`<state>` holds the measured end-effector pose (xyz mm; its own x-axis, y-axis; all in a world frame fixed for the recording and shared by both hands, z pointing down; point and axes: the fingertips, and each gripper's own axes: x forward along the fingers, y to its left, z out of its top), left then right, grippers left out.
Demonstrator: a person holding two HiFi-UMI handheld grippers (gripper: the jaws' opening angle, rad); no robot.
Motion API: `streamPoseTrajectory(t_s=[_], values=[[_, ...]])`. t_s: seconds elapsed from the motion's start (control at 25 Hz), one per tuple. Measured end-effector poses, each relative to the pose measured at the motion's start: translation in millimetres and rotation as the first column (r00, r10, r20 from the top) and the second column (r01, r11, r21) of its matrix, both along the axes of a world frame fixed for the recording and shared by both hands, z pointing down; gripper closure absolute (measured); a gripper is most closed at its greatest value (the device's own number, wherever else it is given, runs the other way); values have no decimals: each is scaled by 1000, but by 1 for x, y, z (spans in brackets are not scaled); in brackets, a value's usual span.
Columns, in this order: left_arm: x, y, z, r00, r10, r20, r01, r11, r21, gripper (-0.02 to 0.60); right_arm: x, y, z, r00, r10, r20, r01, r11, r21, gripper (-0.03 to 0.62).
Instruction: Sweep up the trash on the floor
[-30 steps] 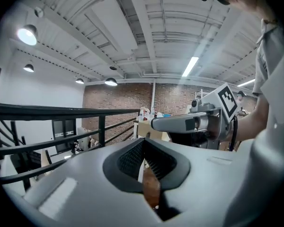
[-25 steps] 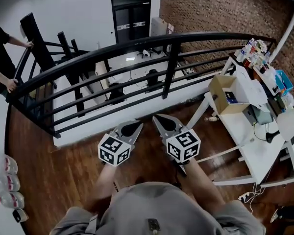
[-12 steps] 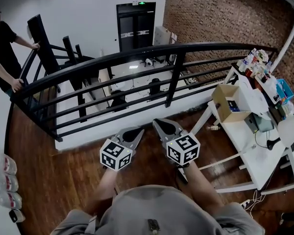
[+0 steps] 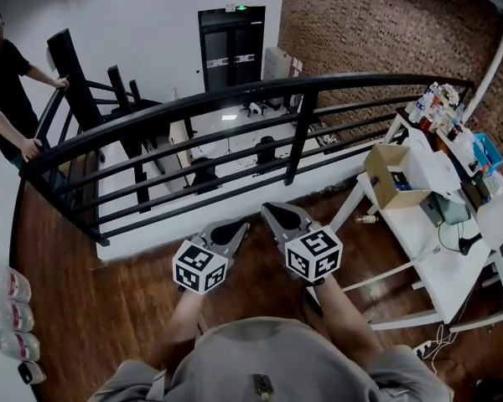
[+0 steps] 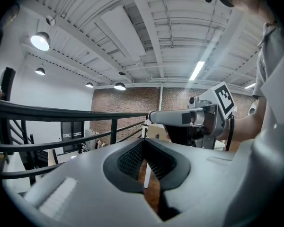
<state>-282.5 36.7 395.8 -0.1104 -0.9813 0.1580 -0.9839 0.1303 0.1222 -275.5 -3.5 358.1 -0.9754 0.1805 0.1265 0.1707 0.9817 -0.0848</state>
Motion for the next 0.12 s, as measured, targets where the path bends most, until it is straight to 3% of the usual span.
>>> streamPoseTrajectory(t_s=[0.12], values=[[-2, 3, 1, 1000, 0, -2, 0, 1000, -3, 577, -3, 3, -1, 1000, -3, 3, 3, 1000, -1, 594]])
